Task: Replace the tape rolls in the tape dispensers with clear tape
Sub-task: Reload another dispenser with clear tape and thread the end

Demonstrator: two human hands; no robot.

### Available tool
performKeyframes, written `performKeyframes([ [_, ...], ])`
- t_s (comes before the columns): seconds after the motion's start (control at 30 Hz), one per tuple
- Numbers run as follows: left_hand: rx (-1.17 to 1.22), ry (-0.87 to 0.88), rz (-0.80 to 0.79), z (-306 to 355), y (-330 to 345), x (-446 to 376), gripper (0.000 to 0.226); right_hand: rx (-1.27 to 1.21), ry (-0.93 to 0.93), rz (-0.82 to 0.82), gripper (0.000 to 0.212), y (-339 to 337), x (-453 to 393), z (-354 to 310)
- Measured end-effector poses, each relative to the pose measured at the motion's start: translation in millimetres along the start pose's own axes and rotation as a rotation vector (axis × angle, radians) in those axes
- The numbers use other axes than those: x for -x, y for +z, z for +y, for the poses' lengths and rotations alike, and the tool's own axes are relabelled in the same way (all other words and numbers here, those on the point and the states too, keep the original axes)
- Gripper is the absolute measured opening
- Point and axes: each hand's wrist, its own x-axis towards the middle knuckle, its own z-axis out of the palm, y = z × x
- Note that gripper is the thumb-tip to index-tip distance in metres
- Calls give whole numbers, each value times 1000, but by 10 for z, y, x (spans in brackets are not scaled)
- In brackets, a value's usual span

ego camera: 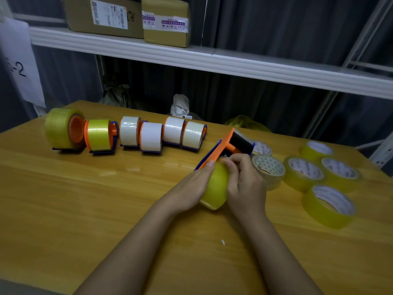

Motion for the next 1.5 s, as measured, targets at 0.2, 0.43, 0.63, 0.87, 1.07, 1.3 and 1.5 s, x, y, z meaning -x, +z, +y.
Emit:
performKeyframes([
  [0.2,176,-32,10,-36,81,-97,78,31,-74,45,22,19,-1,34],
  [0.43,313,-72,82,-24,101,-172,42,82,-152,33,23,43,-68,38],
  [0.63,411,-135,139,-12,105,-180,33,150,-244,26,21,38,-90,-2],
  [0.87,530,-165,118,36,76,-137,36,191,-317,-9,22,12,-109,-19],
  [1.07,687,-142,71,74,27,-149,42,248,-435,42,18,1,-147,-127],
  [1.3,837,-182,-20,146,-55,-103,44,319,-545,54,14,7,-135,-173],
  [1.5,759,-163,-38,180,-80,-85,47,269,-572,86,17,13,-127,-181],
])
